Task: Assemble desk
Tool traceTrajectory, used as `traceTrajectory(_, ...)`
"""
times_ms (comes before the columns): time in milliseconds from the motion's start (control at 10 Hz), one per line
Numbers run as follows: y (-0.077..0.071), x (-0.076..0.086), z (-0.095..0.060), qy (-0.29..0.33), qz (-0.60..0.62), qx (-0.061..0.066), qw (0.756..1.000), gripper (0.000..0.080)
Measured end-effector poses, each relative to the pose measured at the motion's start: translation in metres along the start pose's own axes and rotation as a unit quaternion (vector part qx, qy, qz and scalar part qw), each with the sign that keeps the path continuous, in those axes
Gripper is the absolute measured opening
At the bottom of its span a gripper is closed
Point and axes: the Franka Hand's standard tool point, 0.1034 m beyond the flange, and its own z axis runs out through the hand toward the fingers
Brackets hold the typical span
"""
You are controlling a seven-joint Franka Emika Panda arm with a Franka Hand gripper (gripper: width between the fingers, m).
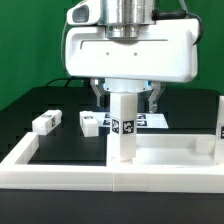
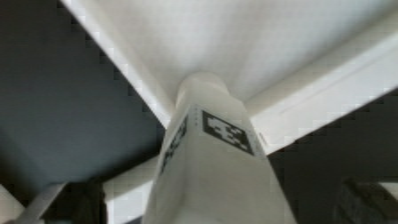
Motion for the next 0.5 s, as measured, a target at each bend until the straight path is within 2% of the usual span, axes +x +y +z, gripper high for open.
traceTrajectory(200,0.0006,0.0013,-0.0019,0.002,-0.105,0.000,0.995,0.0648)
traceTrajectory(500,0.0049,0.0034,-0.0034,0.003,-0.250,-0.002,0.968,0.0648)
